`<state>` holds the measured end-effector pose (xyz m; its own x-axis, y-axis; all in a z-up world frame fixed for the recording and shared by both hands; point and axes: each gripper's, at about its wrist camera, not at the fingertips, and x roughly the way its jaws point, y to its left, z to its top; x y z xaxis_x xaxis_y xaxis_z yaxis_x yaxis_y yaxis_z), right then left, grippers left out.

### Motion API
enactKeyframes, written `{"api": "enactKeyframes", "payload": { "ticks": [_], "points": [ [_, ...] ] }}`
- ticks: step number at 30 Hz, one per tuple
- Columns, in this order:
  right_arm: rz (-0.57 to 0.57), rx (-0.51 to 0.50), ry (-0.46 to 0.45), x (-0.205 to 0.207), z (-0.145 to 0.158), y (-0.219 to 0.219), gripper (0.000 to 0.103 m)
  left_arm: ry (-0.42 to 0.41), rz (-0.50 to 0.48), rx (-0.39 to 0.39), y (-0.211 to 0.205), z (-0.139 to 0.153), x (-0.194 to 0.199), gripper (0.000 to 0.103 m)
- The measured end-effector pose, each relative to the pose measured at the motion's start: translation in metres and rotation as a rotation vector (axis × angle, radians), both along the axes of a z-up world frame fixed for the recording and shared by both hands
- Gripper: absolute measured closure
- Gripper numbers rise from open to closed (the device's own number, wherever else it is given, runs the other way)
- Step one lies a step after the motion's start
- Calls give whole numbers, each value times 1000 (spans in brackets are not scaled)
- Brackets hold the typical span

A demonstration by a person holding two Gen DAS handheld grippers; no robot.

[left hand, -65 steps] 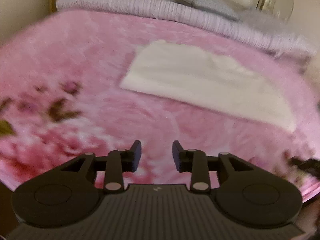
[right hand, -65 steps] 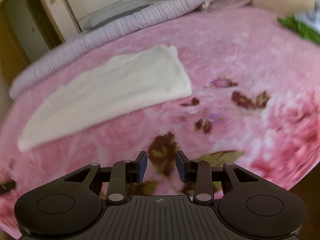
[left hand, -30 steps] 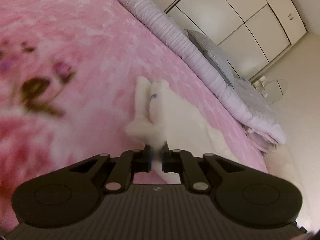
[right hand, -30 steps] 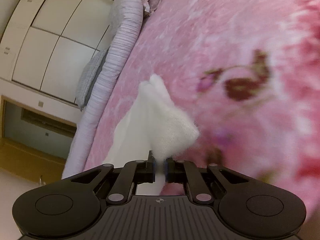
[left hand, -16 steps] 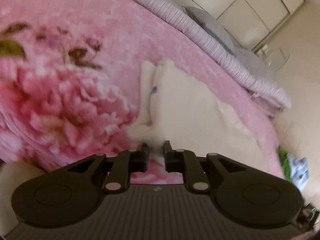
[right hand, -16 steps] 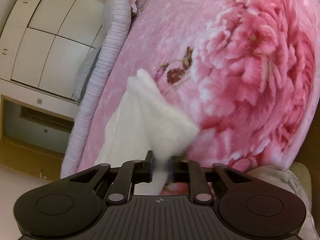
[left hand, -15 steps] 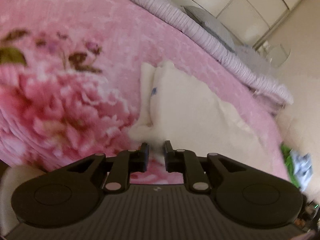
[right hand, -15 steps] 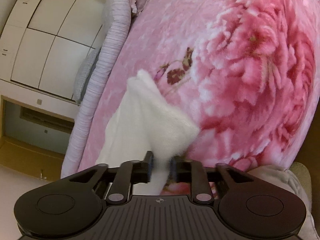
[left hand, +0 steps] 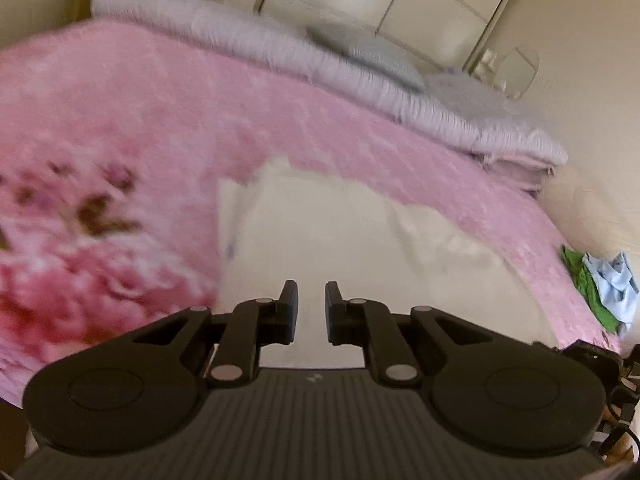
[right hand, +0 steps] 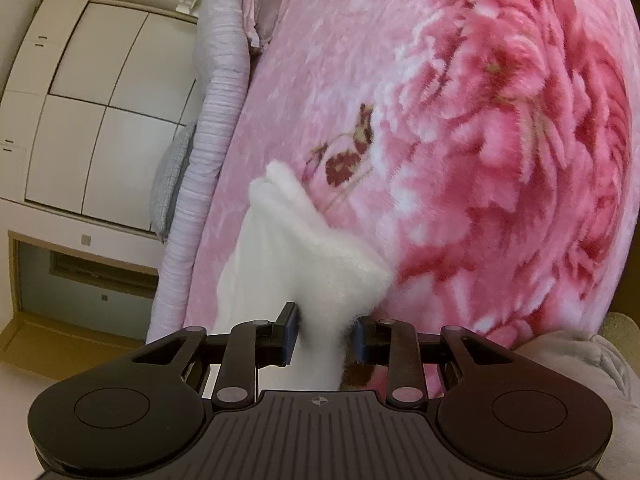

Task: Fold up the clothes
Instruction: 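Lift the sweater edge with both grippers and fold it over again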

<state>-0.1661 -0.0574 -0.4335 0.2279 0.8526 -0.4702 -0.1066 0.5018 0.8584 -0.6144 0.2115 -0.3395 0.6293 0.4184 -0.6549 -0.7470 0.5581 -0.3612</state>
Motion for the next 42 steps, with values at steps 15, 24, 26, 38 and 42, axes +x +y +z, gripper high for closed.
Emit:
{"api": "enactKeyframes", "payload": {
  "ticks": [15, 24, 26, 38, 42],
  "points": [
    [170, -377, -453, -31, 62, 64, 91, -23, 3, -120, 26, -22, 5, 94],
    [661, -295, -1311, -188, 113, 139, 94, -158, 45, -228, 28, -23, -26, 94],
    [791, -256, -1359, -215, 101, 151, 94, -195, 56, -260, 28, -25, -33, 94],
    [1024, -59, -1096, -206, 97, 126, 65, -444, 84, -483, 42, -44, -30, 76],
    [777, -4, -821, -144, 114, 110, 65, -514, 85, -561, 54, -52, -16, 73]
  ]
}}
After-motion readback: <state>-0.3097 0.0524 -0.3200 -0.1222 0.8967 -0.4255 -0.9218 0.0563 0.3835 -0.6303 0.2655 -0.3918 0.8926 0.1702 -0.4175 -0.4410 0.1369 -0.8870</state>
